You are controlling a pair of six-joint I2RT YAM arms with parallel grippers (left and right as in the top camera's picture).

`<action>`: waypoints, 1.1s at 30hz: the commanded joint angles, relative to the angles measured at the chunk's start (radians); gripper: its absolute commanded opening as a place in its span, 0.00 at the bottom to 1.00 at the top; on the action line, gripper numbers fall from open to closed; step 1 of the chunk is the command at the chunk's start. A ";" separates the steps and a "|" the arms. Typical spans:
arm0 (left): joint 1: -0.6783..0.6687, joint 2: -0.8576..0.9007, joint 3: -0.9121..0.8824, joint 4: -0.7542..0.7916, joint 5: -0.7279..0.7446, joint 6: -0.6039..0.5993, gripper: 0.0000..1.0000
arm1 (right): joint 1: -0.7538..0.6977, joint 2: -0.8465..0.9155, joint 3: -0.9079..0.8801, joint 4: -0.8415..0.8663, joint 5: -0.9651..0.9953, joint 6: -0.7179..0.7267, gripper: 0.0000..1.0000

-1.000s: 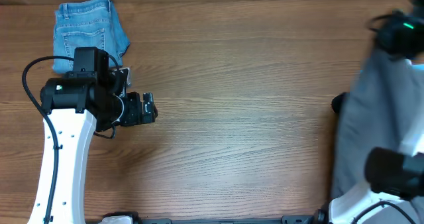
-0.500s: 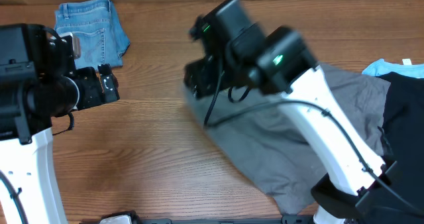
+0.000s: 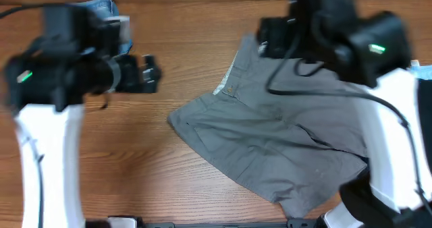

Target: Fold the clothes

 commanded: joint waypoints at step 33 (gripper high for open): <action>-0.360 0.959 -0.002 0.702 -0.072 0.033 0.28 | -0.063 -0.201 0.044 -0.106 0.017 0.073 0.77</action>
